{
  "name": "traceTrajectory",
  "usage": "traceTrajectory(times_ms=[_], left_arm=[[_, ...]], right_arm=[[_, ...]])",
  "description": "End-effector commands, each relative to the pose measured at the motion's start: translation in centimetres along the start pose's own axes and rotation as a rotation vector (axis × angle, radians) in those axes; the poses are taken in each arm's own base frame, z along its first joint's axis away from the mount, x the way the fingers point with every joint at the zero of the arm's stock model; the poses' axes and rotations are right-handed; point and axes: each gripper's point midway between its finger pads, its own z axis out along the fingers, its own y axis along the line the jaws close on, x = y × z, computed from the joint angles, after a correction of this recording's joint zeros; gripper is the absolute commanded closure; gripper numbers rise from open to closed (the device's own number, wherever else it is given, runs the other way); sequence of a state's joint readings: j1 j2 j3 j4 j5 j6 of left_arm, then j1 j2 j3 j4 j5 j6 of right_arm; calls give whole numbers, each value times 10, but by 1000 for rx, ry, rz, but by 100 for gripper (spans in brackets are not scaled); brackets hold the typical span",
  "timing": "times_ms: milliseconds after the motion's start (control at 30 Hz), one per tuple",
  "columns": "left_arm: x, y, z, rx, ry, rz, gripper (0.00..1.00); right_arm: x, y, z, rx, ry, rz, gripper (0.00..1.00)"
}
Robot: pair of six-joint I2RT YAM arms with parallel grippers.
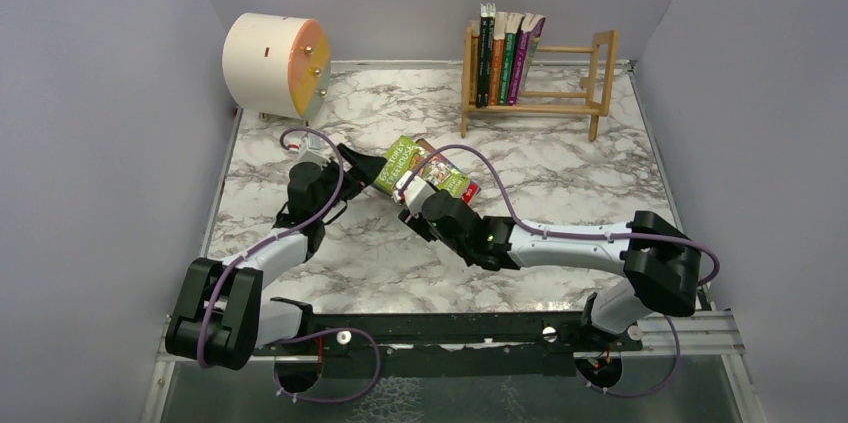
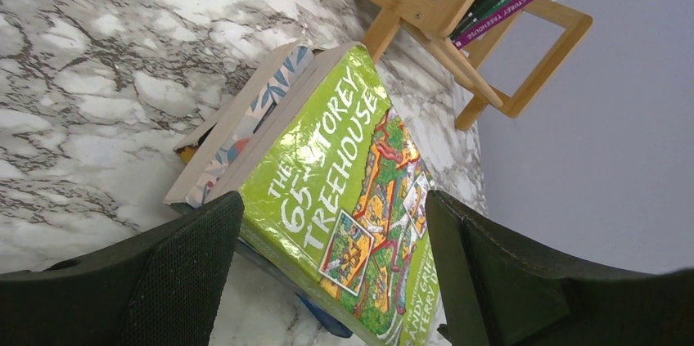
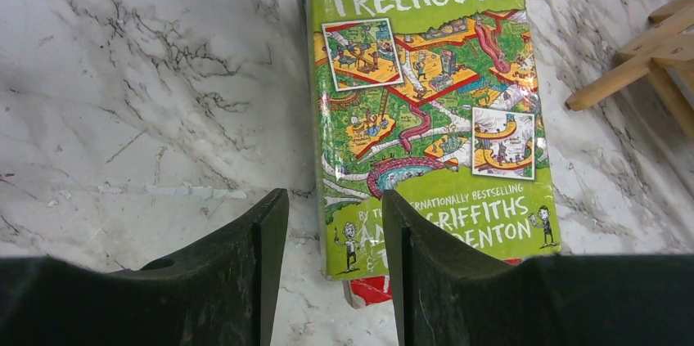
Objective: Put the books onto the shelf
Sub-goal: Adjust the book at the center of the board.
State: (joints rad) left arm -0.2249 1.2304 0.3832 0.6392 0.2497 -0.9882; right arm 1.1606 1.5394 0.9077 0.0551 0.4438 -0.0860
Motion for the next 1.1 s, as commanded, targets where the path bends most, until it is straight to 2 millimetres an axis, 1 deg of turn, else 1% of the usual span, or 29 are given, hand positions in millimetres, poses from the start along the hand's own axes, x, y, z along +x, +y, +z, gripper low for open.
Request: traceTrajectory(times_ms=[0,67,267,500,533,600,733,800,900,933,967,1067], left_arm=[[-23,-6,1,-6,-103,45,25],[-25,-5,5,-14,-102,59,25],[-12,-4,24,-1,-9,56,25],[0,-4,36,28,63,57,25],[1,-6,36,38,70,57,25],[4,-10,34,57,85,59,25],[13,-20,25,97,114,61,25],[18,-25,20,112,125,55,25],[26,-29,13,128,143,45,25],[29,-30,11,131,149,42,25],[32,-31,9,134,154,38,25],[41,-33,5,141,173,32,25]], right_arm=[[-11,-4,0,32,-31,-2,55],[-12,-3,0,32,-32,-3,55],[-14,-4,3,39,-35,-7,55],[-14,-4,4,42,-35,-5,55],[-14,-3,4,41,-34,-4,55],[-12,-9,4,72,-29,-4,55],[-7,-10,6,83,-12,-22,54],[-4,-9,6,79,-2,-29,54],[-6,-6,4,52,-12,-39,54],[-6,-7,2,53,-18,-43,53],[-8,-3,1,25,-30,-51,51],[-6,-3,1,18,-23,-81,51]])
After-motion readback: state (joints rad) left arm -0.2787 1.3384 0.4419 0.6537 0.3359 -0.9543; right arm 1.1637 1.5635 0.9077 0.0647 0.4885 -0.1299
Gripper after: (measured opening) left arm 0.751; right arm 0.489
